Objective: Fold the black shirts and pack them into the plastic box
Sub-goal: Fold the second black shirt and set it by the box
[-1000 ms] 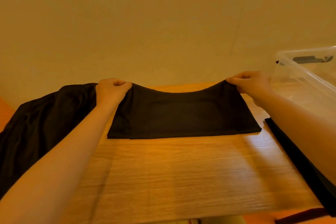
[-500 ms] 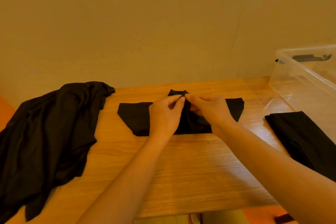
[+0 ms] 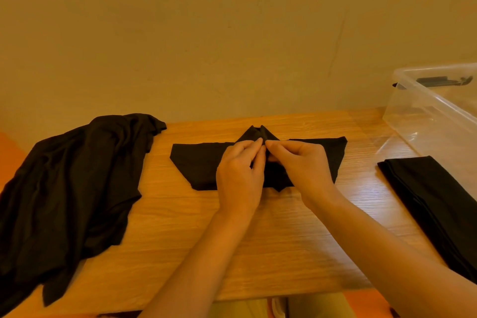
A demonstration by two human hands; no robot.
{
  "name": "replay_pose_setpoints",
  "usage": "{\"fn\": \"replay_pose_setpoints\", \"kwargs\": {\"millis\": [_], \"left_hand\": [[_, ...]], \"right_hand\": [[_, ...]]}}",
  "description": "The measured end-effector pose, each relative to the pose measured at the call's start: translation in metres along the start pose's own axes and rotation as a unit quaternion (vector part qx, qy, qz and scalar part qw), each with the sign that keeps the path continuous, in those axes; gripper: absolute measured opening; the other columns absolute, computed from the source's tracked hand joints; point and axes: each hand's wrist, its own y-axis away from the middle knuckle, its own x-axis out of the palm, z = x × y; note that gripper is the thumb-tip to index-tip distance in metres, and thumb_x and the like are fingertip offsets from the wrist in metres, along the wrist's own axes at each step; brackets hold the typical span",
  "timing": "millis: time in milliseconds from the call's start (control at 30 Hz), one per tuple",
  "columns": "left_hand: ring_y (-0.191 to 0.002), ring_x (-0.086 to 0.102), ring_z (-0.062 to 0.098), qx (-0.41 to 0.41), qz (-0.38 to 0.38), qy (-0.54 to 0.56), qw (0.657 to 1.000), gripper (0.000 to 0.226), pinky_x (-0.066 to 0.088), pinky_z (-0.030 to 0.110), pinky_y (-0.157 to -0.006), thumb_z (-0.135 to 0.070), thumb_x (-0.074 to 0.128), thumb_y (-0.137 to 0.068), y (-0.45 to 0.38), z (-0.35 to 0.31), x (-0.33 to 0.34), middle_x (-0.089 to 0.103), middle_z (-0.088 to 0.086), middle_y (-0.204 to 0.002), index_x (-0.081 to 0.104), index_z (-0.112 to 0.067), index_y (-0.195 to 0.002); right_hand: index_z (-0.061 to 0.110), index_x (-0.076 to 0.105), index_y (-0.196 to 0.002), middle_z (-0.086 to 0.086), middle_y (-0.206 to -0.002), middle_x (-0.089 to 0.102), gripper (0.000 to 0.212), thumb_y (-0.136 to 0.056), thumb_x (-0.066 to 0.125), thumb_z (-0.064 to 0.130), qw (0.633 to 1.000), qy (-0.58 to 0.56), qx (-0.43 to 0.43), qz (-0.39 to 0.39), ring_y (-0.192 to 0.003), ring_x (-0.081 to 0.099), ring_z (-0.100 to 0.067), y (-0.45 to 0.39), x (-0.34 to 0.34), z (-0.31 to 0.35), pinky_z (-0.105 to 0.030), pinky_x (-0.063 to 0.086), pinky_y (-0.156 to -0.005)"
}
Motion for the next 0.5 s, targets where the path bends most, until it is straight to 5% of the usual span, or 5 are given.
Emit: {"fn": "replay_pose_setpoints", "kwargs": {"millis": [333, 500], "left_hand": [[-0.092, 0.057, 0.008, 0.023, -0.023, -0.018, 0.999, 0.033, 0.04, 0.022, -0.077, -0.037, 0.051, -0.092, 0.012, 0.003, 0.007, 0.069, -0.006, -0.1, 0.073, -0.018, -0.106], [-0.103, 0.049, -0.002, -0.052, 0.039, 0.072, 0.995, 0.032, 0.031, 0.021, -0.096, -0.043, 0.049, -0.088, 0.018, 0.002, 0.005, 0.06, -0.02, -0.108, 0.071, -0.031, -0.107]], "right_hand": [[0.026, 0.075, -0.084, 0.007, -0.082, 0.074, 0.009, -0.085, 0.067, 0.029, 0.997, -0.068, 0.03, 0.019, -0.085, 0.069, -0.004, 0.008, 0.0, 0.0, -0.025, 0.055, -0.08], [0.019, 0.075, -0.087, 0.0, -0.086, 0.075, 0.008, -0.082, 0.07, 0.022, 0.988, -0.128, 0.075, 0.045, -0.087, 0.07, -0.011, 0.007, -0.006, 0.002, -0.025, 0.056, -0.078]]}}
